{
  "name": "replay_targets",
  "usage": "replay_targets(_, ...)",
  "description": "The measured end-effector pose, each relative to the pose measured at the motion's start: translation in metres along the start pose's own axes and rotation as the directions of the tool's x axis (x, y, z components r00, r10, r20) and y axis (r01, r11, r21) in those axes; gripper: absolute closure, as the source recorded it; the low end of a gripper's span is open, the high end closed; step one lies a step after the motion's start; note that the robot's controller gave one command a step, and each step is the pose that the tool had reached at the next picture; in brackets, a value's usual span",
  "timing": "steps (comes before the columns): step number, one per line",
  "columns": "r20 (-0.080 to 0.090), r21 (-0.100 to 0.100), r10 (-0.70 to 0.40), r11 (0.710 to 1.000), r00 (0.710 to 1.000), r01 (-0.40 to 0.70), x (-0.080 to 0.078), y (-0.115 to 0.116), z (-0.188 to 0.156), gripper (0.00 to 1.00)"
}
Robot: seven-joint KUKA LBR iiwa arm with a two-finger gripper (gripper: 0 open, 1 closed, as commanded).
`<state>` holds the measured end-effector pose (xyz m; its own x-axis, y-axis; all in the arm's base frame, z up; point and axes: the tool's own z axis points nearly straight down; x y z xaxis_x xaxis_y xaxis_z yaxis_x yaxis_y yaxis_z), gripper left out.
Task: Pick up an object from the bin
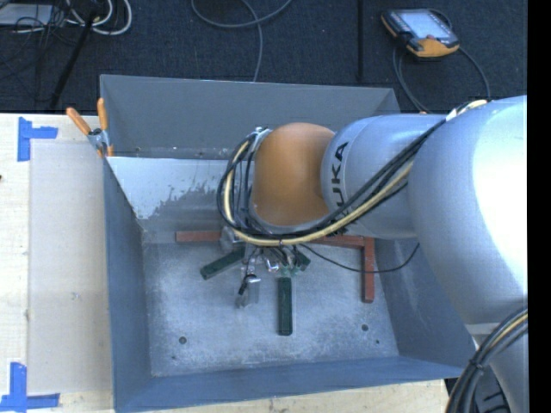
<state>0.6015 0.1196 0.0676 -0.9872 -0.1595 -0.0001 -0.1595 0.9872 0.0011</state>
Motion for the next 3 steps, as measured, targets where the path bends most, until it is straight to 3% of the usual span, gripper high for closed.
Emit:
replay_targets(1,0.001,0.0,-0.325,0.946,0.946,0.325,-0.0203,0.005,-0.0027,1.0)
replay_targets(3,-0.006,-0.002,-0.324,0.946,0.946,0.324,-0.0179,0.005,-0.0093,1.0)
